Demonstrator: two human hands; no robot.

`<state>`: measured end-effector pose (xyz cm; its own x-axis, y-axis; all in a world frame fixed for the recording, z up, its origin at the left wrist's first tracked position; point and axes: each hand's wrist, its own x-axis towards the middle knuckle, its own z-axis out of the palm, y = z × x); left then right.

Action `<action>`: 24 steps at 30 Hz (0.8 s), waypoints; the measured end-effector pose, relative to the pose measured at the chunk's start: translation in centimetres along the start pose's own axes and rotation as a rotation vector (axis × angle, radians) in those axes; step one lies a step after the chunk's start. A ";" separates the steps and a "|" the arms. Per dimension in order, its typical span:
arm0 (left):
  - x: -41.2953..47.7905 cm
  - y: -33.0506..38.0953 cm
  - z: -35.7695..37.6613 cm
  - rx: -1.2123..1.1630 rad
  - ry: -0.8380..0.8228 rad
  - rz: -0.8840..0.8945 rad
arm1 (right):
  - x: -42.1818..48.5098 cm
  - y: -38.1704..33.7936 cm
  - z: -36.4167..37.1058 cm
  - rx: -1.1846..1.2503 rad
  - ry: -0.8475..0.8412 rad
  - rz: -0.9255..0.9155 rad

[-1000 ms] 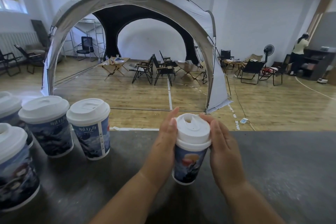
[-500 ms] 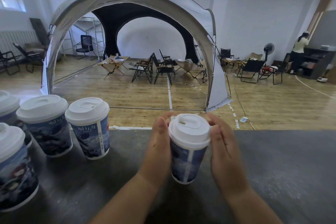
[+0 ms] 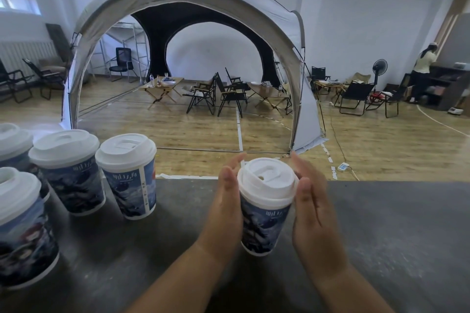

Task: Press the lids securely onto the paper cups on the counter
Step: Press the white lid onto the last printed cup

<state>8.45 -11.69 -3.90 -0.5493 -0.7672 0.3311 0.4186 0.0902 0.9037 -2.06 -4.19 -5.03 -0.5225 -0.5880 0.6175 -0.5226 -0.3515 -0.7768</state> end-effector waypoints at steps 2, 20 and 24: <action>0.1 0.2 -0.1 0.014 0.000 -0.003 | -0.3 -0.1 0.1 0.015 -0.077 0.019; 0.2 0.9 -0.6 0.173 0.036 0.085 | 0.1 -0.3 -0.1 0.203 -0.153 0.172; 0.0 0.7 -0.4 0.015 -0.049 -0.020 | 0.1 -0.6 0.1 0.269 -0.250 0.231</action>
<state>9.02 -11.92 -3.33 -0.5925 -0.7367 0.3259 0.3966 0.0854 0.9140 -1.72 -4.13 -4.54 -0.4082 -0.8202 0.4009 -0.1994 -0.3485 -0.9159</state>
